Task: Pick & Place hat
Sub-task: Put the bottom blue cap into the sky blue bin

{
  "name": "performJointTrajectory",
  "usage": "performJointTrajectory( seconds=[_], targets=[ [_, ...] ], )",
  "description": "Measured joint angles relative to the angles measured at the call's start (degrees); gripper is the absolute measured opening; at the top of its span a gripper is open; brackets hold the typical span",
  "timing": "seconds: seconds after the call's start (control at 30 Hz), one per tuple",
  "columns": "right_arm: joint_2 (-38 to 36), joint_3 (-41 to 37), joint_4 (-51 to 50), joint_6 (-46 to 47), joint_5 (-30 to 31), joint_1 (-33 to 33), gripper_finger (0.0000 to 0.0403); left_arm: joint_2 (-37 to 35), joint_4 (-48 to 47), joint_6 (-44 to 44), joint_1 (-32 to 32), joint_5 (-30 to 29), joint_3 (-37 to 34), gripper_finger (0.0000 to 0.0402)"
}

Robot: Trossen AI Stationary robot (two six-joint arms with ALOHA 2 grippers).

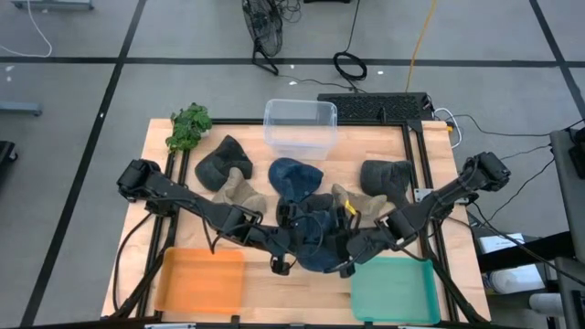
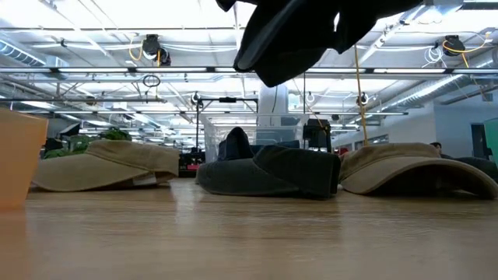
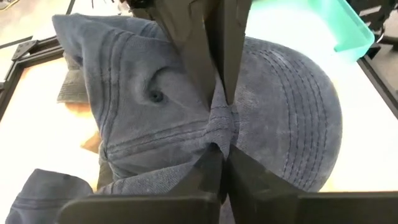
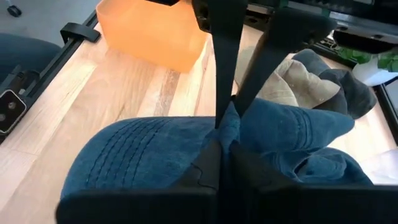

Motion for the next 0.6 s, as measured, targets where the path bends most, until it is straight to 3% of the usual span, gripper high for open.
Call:
performJointTrajectory(
  seconds=[0.37,0.6],
  targets=[
    [-7.6,-0.1,-12.1,13.6,-0.1,7.5,0.0,-0.2,-0.6,-0.9,-1.1,-0.4,0.0,0.0112],
    [-12.6,-1.5,-16.9,28.2,-3.8,15.0,0.0,-4.6,-3.3,-2.9,-1.6,-0.5,0.0,0.0128]
  ],
)
